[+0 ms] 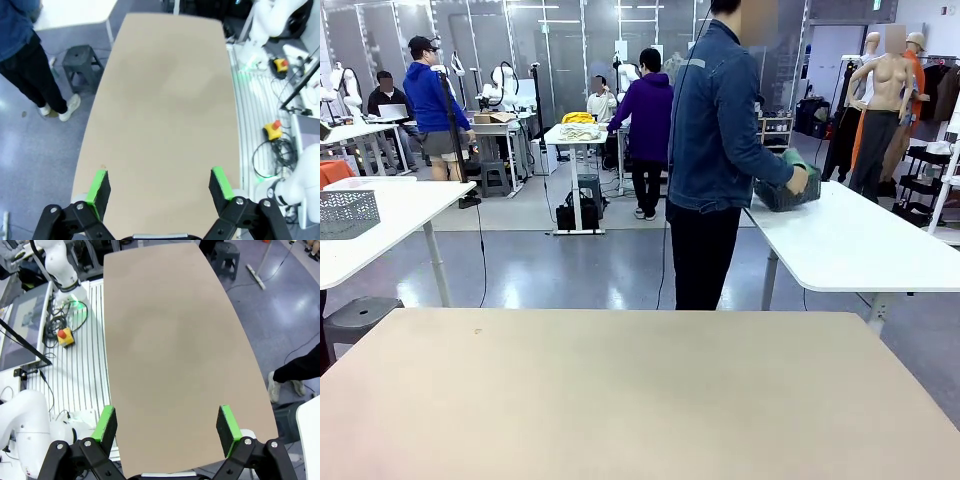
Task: Fold the towels and place them in the basket.
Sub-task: When a person lays out a Towel with hook on the table, fold it in half twice.
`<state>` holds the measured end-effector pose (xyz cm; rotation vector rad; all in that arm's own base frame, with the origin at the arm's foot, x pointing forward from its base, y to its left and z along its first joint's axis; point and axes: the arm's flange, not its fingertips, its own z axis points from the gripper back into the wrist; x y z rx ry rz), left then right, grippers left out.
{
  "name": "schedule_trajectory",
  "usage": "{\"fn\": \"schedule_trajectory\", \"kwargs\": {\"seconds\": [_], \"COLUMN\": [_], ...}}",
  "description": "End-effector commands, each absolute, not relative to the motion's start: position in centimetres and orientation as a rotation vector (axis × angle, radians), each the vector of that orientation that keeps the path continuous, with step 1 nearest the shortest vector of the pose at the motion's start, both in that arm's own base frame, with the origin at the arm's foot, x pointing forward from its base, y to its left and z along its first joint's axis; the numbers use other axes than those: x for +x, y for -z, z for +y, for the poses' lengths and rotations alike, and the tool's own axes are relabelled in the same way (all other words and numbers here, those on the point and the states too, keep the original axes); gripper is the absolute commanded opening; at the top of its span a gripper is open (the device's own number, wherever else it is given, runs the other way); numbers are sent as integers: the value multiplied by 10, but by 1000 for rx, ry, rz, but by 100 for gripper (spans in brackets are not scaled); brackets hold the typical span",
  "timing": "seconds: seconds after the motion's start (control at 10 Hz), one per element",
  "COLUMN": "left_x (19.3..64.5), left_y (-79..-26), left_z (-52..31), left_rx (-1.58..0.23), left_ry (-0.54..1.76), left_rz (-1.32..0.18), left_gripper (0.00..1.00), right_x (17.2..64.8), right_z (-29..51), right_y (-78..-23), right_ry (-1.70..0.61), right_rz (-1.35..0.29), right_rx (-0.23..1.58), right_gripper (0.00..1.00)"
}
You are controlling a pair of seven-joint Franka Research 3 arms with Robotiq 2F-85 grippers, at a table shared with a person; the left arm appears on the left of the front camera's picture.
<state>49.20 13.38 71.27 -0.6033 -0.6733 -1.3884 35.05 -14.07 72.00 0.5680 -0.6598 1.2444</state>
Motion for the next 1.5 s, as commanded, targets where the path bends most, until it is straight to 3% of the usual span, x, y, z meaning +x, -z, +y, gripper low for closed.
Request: {"fn": "schedule_trajectory", "kwargs": {"seconds": [0.0, 1.1, 1.4], "left_x": [497, 499, 499], "left_y": [-722, -717, -710], "left_z": [140, 142, 141], "left_rx": [-672, -696, -691], "left_ry": [1374, 1400, 1400], "left_rz": [-664, -583, -629], "left_gripper": [100, 100, 100], "right_x": [353, 356, 355], "right_z": [-148, -143, -142], "right_y": [-724, -727, -725], "right_ry": [-1235, -1250, -1228], "right_rz": [-701, -684, -698], "right_rx": [608, 572, 614], "right_gripper": [100, 100, 100]}}
